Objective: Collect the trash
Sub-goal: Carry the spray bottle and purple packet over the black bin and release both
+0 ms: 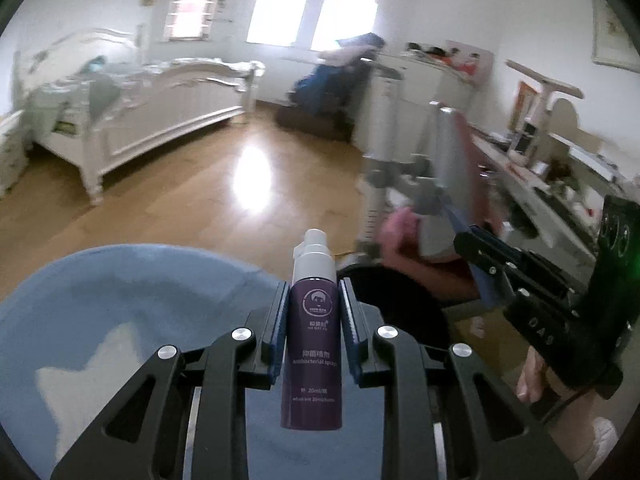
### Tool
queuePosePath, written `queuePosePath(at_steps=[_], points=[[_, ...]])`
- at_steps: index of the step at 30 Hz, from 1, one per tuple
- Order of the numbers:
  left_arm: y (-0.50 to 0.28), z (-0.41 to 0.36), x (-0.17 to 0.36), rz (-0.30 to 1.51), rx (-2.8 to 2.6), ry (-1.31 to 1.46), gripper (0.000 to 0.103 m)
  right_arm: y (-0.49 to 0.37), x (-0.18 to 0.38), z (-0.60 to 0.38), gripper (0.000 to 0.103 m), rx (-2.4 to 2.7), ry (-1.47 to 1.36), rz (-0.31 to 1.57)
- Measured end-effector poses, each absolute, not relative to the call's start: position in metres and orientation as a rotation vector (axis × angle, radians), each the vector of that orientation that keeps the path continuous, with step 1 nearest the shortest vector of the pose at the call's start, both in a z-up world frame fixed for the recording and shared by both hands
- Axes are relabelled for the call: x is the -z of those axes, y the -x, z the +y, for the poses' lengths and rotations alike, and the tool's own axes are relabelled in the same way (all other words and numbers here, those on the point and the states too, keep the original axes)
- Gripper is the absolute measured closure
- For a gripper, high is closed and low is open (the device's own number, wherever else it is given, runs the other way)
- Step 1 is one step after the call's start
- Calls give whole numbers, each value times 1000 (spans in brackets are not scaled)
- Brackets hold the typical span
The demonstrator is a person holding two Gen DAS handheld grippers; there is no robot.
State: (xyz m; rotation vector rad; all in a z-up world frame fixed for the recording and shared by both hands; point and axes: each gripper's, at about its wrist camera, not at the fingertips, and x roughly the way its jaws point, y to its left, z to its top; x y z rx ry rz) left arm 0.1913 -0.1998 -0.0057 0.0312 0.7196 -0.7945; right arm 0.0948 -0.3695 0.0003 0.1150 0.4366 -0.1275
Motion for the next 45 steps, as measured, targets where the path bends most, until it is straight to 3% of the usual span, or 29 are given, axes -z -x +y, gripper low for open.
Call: queuePosePath(at_steps=[11,26,29,30,32,33,34,35,36,37,38,39,40,45], points=[[-181,-305,27,761,942,-84,78,-87,27,-431,85,258,-89,476],[-199,-335,59,832,962,-120,78,-106,50,-447,85,335,-41,526],[-203,-342,62,833,955,-130,75,-112,51,-451,77,382,-13,540],[-204,-343,62,829,953,-137,71,-113,52,-451,77,395,-2,543],[-204,-345,61,820,946,-154,48,-113,52,-452,77,409,20,550],[-204,-343,59,809,945,-154,28,-112,52,-451,77,416,32,552],[-202,-339,57,788,948,-145,17,-111,52,-451,77,422,39,552],[-200,-336,54,772,950,-142,14,-109,51,-450,77,425,43,550],[-196,-331,51,764,949,-147,14,-105,49,-448,73,421,41,545],[-194,-327,49,764,946,-154,14,-102,49,-447,50,414,37,537],[-193,-322,46,763,940,-152,13,-96,46,-445,40,442,33,512],[-191,-316,43,759,936,-145,13,-90,43,-443,22,449,27,490],[-188,-301,37,750,925,-127,8,-81,39,-440,14,417,3,453],[-166,-228,12,687,741,-106,5,-64,22,-411,10,251,-105,403]])
